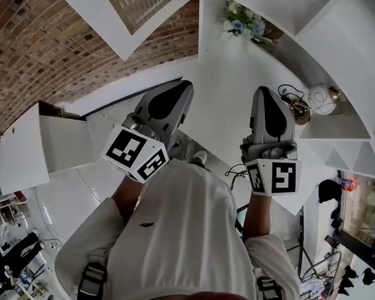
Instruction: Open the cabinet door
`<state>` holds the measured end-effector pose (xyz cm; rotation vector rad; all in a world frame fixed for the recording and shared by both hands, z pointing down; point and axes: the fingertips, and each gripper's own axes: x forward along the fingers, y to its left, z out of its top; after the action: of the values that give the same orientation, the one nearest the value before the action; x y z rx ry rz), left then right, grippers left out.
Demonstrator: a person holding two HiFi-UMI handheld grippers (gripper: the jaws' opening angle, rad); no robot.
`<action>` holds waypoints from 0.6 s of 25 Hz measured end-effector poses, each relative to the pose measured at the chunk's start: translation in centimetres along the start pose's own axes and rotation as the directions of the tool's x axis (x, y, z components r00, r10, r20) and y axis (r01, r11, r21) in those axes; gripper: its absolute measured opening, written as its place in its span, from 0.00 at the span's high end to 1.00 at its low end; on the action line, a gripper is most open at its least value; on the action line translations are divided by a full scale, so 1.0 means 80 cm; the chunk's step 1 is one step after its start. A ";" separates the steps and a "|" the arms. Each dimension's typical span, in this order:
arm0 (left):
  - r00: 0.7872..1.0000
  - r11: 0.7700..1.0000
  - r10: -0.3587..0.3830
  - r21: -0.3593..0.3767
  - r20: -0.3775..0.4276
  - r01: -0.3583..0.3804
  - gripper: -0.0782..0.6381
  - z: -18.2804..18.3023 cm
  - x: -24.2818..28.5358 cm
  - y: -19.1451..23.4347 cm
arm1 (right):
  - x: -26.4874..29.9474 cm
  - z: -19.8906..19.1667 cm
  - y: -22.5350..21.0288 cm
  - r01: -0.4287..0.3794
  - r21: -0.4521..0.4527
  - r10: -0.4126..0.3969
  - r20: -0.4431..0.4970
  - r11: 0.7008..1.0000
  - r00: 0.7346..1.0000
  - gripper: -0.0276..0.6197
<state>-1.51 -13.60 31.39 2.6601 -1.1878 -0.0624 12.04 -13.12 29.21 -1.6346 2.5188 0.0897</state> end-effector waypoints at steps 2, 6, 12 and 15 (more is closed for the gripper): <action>1.000 1.000 0.000 0.002 0.000 0.000 0.88 0.000 0.002 0.000 | 0.000 -0.001 -0.001 0.000 0.004 0.000 0.000 1.000 1.000 0.94; 1.000 1.000 -0.001 0.003 -0.006 0.001 0.88 -0.001 0.006 -0.001 | 0.000 0.001 -0.002 0.000 0.003 0.000 0.001 1.000 1.000 0.94; 1.000 1.000 -0.007 -0.001 -0.010 0.007 0.88 -0.002 0.012 -0.001 | -0.002 0.001 -0.002 -0.002 -0.023 0.001 -0.018 1.000 1.000 0.94; 1.000 1.000 -0.006 -0.002 -0.010 0.006 0.88 -0.004 0.013 -0.002 | -0.003 0.000 -0.004 -0.001 -0.023 0.001 -0.015 1.000 1.000 0.94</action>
<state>-0.66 -14.22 31.69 2.6590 -1.1757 -0.0512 12.44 -13.06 29.22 -1.6488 2.5390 0.1072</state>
